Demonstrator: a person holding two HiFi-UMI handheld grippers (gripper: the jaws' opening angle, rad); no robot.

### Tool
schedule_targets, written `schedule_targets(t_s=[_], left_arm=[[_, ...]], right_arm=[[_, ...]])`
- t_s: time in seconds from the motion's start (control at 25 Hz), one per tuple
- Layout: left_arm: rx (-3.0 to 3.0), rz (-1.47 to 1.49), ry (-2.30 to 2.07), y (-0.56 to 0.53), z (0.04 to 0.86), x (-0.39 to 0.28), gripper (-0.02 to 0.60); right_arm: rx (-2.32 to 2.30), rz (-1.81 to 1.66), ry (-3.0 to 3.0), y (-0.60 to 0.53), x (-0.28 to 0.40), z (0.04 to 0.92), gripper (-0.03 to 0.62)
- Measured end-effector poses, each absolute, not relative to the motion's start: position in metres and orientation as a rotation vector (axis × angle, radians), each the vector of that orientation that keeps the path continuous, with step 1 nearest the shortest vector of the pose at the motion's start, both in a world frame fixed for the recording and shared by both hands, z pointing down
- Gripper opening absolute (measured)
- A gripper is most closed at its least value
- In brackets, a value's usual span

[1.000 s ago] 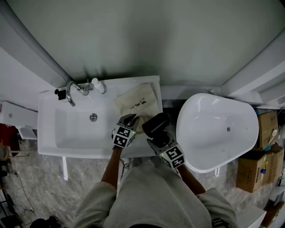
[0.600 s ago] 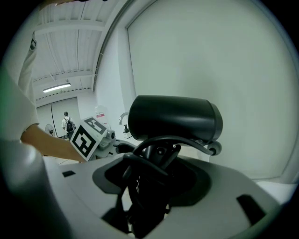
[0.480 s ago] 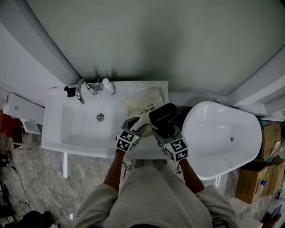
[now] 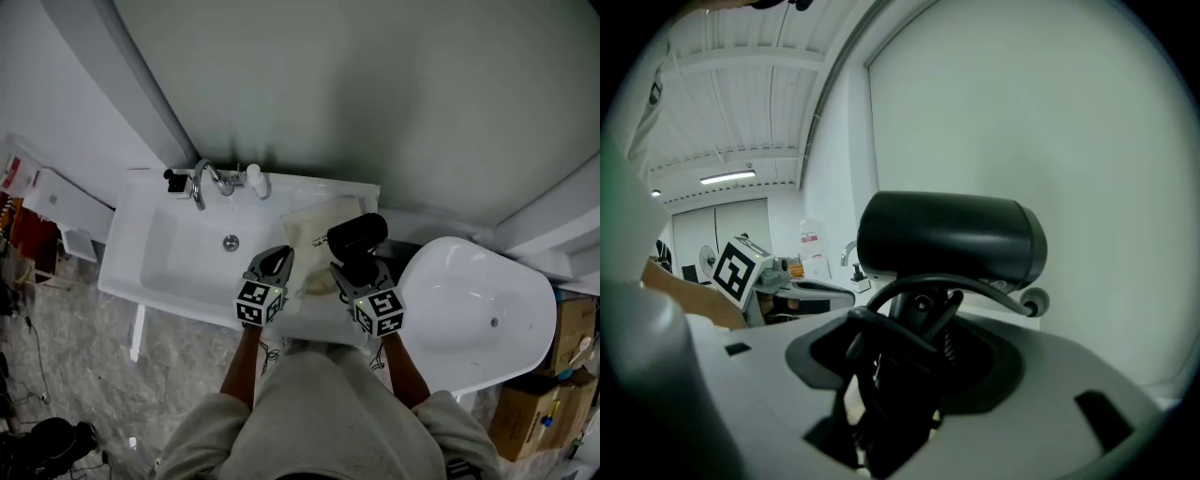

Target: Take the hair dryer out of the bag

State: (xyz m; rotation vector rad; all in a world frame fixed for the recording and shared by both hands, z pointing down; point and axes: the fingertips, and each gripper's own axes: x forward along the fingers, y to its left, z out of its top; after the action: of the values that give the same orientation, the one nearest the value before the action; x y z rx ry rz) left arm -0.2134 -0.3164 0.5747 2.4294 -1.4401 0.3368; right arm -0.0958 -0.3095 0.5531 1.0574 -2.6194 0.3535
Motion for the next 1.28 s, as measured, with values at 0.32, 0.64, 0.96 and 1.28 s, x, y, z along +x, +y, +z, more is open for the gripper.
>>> schedule_targets(t_s=[0.32,0.64,0.96,1.28], left_arm=[[2.346,0.294,-1.622,-0.305,0.554,-0.260,0.018],[2.270,0.265,-1.756,-0.288,0.541,-0.290,0.018],[2.236,0.231,-1.805,-0.284,0.535,-0.302,0.018],[2.251,0.243,-1.784,-0.289,0.538,-0.296,0.018]], right_arm=[[0.987,0.263,-2.690,-0.327,-0.126,0.529,0.245],[0.886,0.193,-2.742,-0.332,-0.157,0.514,0.245],[0.839,0.173,-2.742,-0.327,-0.169,0.516,0.245],[0.852,0.183,-2.718,-0.327,-0.162,0.524,0.245]])
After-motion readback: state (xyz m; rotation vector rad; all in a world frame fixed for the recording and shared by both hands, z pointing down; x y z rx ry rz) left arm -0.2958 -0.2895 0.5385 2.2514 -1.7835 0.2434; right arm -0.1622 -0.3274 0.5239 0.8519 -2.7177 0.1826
